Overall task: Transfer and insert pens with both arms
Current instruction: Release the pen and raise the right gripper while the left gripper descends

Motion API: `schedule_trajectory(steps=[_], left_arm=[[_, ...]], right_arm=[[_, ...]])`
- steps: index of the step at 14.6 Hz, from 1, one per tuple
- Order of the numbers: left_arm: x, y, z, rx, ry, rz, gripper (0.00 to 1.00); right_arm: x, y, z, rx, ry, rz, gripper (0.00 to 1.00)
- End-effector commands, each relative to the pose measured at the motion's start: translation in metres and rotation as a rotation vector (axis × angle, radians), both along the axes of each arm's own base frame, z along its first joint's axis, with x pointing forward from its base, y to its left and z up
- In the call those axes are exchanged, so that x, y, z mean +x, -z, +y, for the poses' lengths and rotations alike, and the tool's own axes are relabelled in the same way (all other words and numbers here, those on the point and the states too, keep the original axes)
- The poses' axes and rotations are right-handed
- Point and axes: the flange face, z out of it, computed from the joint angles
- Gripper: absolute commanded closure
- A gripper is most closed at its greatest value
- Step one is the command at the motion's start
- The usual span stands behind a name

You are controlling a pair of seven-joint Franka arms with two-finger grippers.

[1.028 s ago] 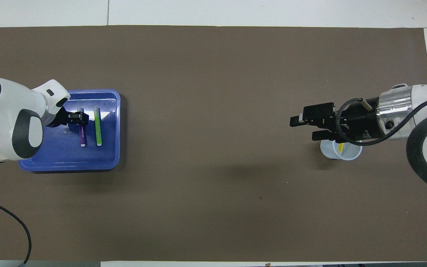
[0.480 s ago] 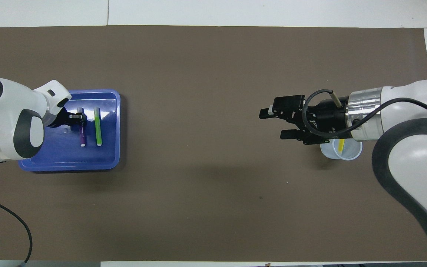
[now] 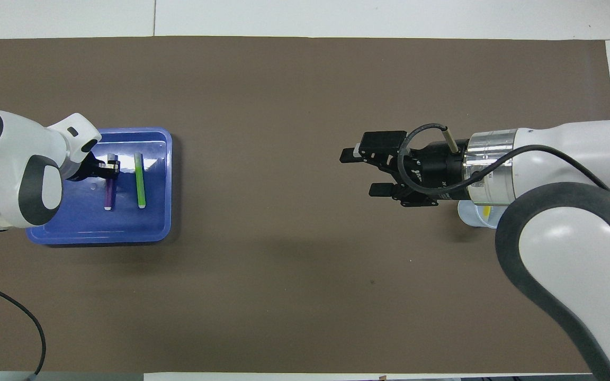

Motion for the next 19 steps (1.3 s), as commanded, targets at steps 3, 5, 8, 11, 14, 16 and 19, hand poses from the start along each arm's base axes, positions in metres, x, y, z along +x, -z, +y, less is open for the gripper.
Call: schedule_trajectory(steps=[3,5,8,11,14,16,19], left_arm=[[0.001,0.002,0.000,0.016,0.013,0.009,1.00],[0.004,-0.003,-0.001,0.012,0.010,0.011,1.00],[0.006,-0.008,-0.001,0.009,0.002,0.025,1.00],[0.014,-0.028,-0.002,0.004,-0.005,0.060,1.00],[0.019,-0.047,-0.004,-0.034,-0.048,0.096,1.00],[0.020,-0.060,-0.009,-0.034,-0.081,0.120,1.00],[0.023,-0.097,-0.029,-0.065,-0.182,0.181,1.00]], right_arm=[[-0.002,0.000,0.002,0.018,0.021,0.006,0.00],[-0.001,0.000,0.002,0.017,0.026,0.000,0.00],[-0.004,0.000,0.008,0.017,0.015,-0.001,0.00],[-0.007,0.005,0.012,0.010,0.024,-0.006,0.00],[-0.008,0.006,0.012,0.007,0.019,-0.009,0.00],[-0.008,0.006,0.013,-0.006,0.005,-0.026,0.00],[-0.011,0.007,0.023,-0.011,-0.022,-0.052,0.00]])
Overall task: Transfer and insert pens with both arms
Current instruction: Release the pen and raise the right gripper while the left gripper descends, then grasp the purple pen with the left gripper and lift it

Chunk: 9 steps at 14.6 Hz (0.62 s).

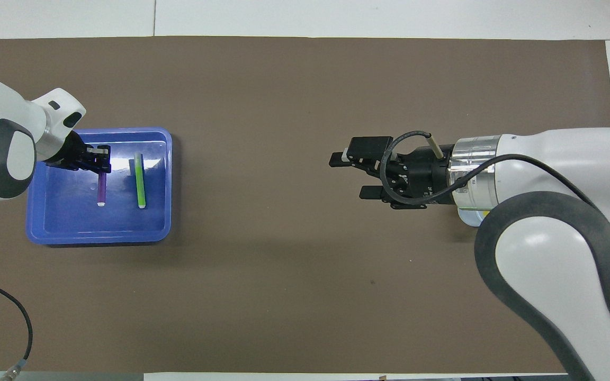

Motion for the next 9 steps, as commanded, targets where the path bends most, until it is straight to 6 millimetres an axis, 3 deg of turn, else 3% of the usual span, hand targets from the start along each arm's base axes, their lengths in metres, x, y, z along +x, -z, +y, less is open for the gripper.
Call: schedule_trajectory(steps=[1,3,9], left_arm=[[0.003,-0.046,-0.023,-0.023,-0.126,0.067,1.00],[-0.003,-0.079,-0.049,-0.041,-0.262,0.123,1.00],[-0.045,-0.153,-0.150,-0.133,-0.810,0.245,1.00]], right_arm=[[-0.006,0.000,0.010,-0.005,-0.007,-0.046,0.00],[-0.011,0.000,0.025,-0.008,-0.009,-0.062,0.00],[-0.016,0.005,0.034,-0.014,-0.008,-0.063,0.00]])
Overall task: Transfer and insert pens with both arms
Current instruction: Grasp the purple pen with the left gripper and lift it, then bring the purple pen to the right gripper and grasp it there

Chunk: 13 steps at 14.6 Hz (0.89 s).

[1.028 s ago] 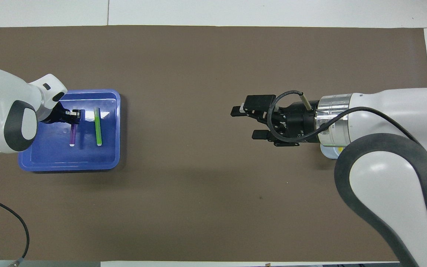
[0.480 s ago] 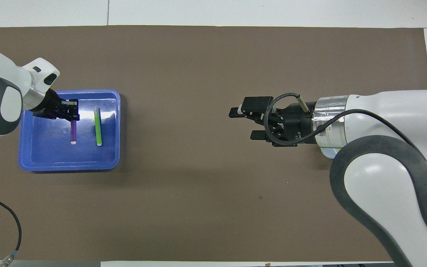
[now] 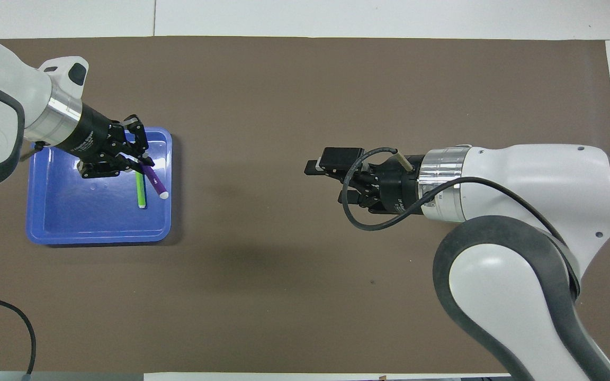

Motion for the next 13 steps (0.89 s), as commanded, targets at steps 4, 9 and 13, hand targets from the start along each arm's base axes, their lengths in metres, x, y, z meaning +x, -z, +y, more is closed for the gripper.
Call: schedule_trajectory(steps=[4,9,13], left_arm=[[-0.055,-0.055,-0.074,-0.090,-0.452,0.129,1.00],[-0.108,-0.052,-0.139,-0.180,-0.677,0.170,1.00],[-0.122,-0.043,-0.147,-0.223,-0.736,0.205,1.00]], right_arm=[[-0.011,-0.002,0.019,0.008,0.046,0.009,0.00],[-0.021,-0.006,0.045,0.018,0.061,0.020,0.00],[-0.020,-0.005,0.045,-0.009,0.039,-0.012,0.00]])
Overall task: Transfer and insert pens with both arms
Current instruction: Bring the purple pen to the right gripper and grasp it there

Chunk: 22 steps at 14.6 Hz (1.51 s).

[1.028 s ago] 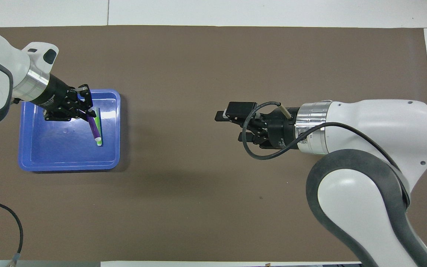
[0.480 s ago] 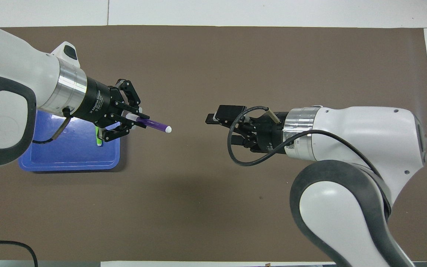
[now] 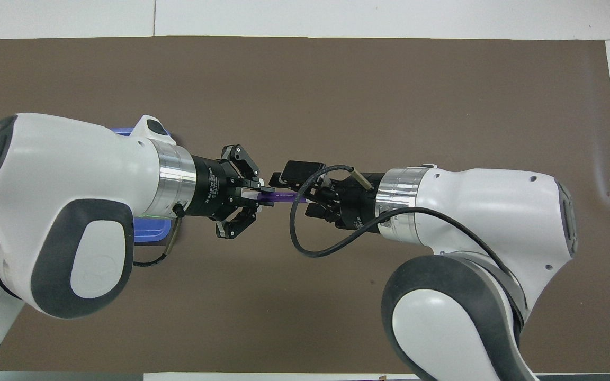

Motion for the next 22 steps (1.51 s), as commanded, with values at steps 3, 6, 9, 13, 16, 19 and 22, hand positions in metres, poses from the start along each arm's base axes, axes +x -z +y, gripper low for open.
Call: schedule_trajectory(steps=[3,6,9,13,16,19,22], left_arm=[[-0.015,0.007,0.019,-0.042,-0.078,0.008,1.00],[-0.015,0.009,0.019,-0.043,-0.083,0.009,1.00],[-0.015,0.009,0.019,-0.048,-0.086,0.010,1.00],[-0.015,0.009,0.020,-0.049,-0.088,0.011,1.00],[-0.014,0.008,0.020,-0.055,-0.092,0.014,1.00],[-0.014,0.008,0.020,-0.058,-0.093,0.016,1.00],[-0.013,0.007,0.021,-0.067,-0.103,0.015,1.00]], right_arm=[[0.001,0.000,-0.004,-0.028,-0.012,-0.029,0.26],[0.001,0.000,-0.004,-0.028,-0.014,-0.028,0.30],[0.001,0.000,-0.004,-0.028,-0.013,-0.027,0.33],[-0.001,0.001,-0.003,-0.029,-0.015,-0.025,0.43],[-0.002,0.003,-0.003,-0.030,-0.018,-0.021,0.55],[-0.002,0.002,-0.003,-0.030,-0.017,-0.023,0.73],[-0.010,0.003,0.008,-0.031,-0.041,-0.022,0.98]])
